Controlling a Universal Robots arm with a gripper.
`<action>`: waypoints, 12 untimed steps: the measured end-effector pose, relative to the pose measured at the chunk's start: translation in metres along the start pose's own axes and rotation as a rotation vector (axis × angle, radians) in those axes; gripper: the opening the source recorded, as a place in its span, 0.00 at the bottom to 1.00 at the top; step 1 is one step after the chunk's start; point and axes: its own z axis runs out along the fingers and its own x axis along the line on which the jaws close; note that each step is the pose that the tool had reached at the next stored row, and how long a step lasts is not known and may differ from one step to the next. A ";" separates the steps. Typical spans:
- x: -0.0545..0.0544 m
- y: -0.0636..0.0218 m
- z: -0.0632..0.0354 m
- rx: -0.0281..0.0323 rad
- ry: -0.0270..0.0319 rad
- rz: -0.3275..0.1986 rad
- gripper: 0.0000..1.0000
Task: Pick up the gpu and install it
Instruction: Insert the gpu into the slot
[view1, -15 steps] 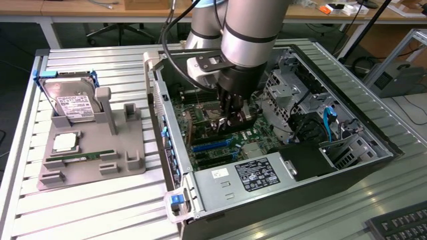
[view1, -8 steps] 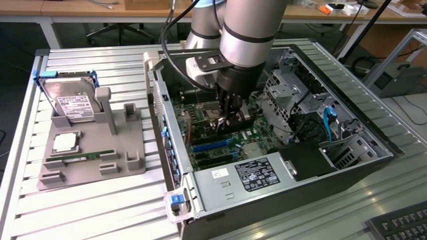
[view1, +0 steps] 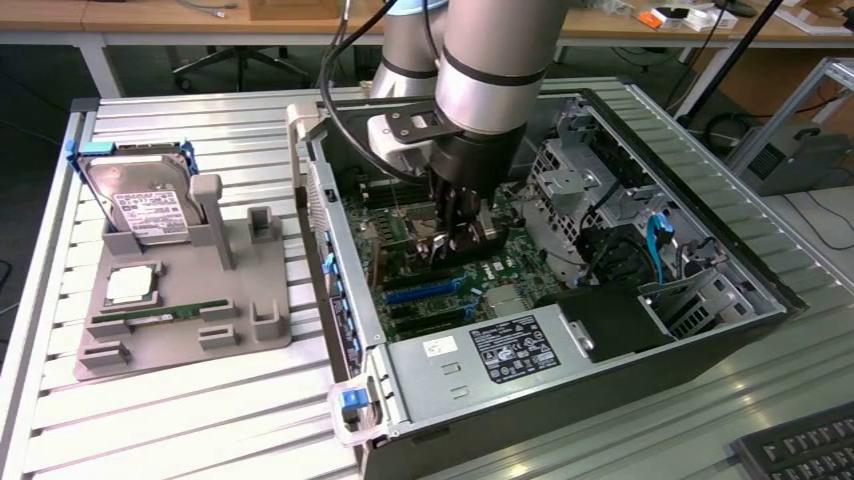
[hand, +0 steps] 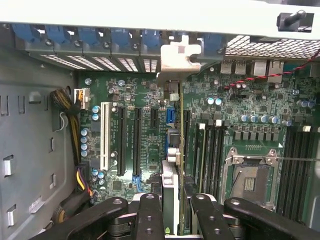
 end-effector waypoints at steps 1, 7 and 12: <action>-0.001 0.0000 0.0004 0.0000 0.0003 0.001 0.27; -0.004 0.0013 0.0023 0.0003 0.0018 0.009 0.27; -0.003 0.0017 0.0045 0.0005 0.0122 0.031 0.27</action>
